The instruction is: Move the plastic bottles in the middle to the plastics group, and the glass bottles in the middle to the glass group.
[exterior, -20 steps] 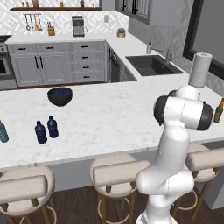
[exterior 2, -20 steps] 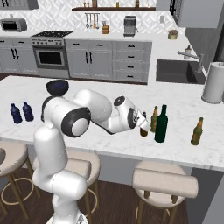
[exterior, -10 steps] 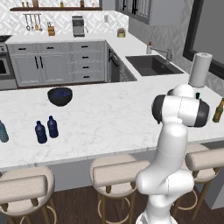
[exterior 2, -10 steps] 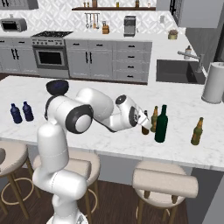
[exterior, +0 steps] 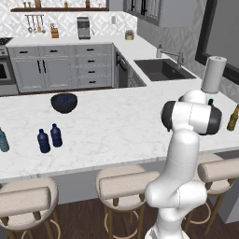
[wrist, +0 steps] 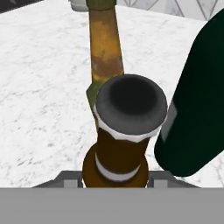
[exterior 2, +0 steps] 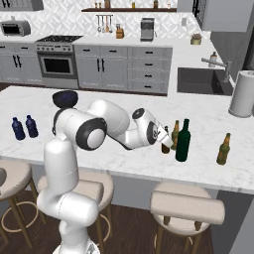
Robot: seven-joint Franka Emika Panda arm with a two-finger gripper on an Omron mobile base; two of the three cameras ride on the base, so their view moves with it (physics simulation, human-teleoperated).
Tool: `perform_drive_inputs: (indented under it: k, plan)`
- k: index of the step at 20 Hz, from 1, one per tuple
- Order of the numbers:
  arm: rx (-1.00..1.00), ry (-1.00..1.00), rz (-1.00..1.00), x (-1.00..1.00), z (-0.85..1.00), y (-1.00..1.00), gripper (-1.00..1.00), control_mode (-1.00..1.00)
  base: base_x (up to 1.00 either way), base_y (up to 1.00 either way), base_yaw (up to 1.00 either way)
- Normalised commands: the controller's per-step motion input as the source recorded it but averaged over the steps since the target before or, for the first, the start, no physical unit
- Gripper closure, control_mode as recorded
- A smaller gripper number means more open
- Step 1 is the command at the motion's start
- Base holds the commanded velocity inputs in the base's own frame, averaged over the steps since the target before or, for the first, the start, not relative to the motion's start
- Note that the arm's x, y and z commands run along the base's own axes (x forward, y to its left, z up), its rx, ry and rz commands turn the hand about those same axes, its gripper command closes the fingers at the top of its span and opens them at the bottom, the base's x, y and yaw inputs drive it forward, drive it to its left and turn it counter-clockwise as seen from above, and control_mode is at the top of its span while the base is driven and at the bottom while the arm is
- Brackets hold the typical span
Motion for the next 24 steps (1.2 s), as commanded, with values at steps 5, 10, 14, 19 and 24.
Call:
perform_drive_inputs:
  k: [5, 10, 14, 19, 24]
  plan:
    - [0.00, 0.00, 0.00, -0.01, -0.20, 0.00, 1.00, -1.00, 0.00, 0.00, 0.00]
    - [0.00, -0.01, 0.00, 0.00, 0.00, 0.00, -1.00, -1.00, 0.00, 0.00, 0.00]
    - [0.00, 0.00, 0.00, -0.01, 0.00, 0.00, -1.00, -1.00, 0.00, 0.00, 0.00]
    - [0.00, 0.00, 0.00, 0.00, 0.00, 0.00, -1.00, -1.00, 0.00, 0.00, 0.00]
    - [0.00, 0.00, 0.00, 0.00, 0.20, 0.00, -1.00, -1.00, 0.00, 0.00, 0.00]
